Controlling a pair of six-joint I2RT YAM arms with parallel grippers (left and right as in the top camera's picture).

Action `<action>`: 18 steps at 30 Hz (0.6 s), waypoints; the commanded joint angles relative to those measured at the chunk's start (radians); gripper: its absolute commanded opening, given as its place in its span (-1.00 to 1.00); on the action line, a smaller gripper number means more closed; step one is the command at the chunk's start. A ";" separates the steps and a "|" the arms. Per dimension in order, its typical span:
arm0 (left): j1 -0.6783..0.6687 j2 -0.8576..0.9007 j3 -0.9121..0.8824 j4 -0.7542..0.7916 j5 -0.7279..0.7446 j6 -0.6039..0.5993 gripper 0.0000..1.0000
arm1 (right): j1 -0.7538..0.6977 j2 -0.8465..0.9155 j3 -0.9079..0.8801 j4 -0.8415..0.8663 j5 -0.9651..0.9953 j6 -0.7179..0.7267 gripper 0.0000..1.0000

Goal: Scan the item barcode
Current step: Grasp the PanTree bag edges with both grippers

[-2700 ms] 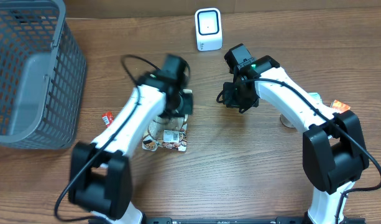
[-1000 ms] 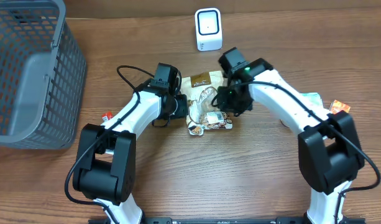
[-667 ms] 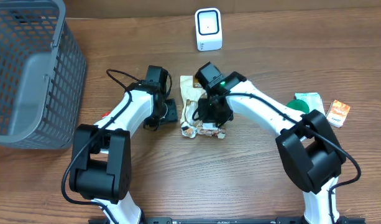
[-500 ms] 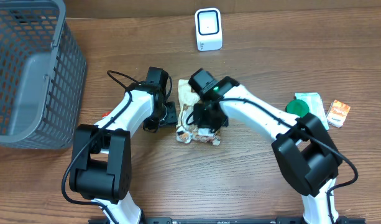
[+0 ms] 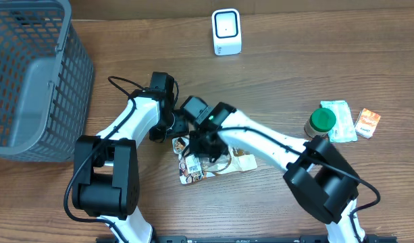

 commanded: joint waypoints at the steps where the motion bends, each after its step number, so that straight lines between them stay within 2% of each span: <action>1: 0.000 0.014 0.001 0.003 0.023 0.039 0.39 | -0.077 -0.072 0.056 -0.032 0.005 -0.116 -0.51; 5: 0.012 0.013 0.053 -0.047 0.024 0.035 0.45 | -0.149 -0.115 0.057 -0.137 0.006 -0.226 -0.46; 9: 0.031 -0.002 0.166 -0.175 0.024 0.031 0.54 | -0.210 -0.114 0.039 -0.216 0.010 -0.259 -0.32; 11: 0.036 -0.013 0.210 -0.236 0.030 0.031 0.58 | -0.225 -0.114 0.022 -0.214 0.010 -0.283 0.06; 13: 0.041 -0.023 0.243 -0.300 0.052 0.032 0.64 | -0.232 -0.113 0.001 -0.203 0.010 -0.285 0.30; 18: 0.041 -0.035 0.248 -0.423 0.172 0.112 0.65 | -0.224 -0.112 -0.071 -0.134 0.010 -0.285 0.43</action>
